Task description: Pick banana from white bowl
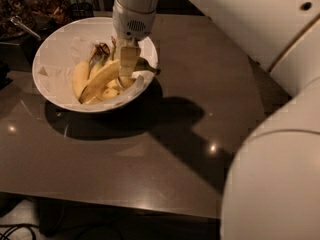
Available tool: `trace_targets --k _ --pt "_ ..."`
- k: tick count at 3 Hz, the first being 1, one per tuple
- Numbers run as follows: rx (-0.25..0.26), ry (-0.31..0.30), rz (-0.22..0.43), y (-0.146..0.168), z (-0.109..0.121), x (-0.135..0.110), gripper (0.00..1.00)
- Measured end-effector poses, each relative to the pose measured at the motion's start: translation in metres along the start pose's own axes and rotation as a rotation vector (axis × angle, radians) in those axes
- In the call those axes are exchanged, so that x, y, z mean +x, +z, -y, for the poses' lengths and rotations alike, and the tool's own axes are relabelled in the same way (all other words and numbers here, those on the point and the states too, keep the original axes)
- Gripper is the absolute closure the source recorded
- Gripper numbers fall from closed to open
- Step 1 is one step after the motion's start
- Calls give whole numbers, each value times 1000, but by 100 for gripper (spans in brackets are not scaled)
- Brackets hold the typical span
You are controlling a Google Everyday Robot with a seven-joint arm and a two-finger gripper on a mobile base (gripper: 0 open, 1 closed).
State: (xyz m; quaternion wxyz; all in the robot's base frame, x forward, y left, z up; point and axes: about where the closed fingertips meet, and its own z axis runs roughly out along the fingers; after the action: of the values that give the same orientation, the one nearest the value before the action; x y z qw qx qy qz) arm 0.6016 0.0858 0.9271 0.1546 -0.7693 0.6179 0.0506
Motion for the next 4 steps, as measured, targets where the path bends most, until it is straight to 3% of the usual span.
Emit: trace_targets --k 1,2,4 --pt "80 -46 14 -27 -37 -5 100" --pt "77 -64 11 -28 -44 -7 100" --pt "93 -147 102 -51 -57 -38 100"
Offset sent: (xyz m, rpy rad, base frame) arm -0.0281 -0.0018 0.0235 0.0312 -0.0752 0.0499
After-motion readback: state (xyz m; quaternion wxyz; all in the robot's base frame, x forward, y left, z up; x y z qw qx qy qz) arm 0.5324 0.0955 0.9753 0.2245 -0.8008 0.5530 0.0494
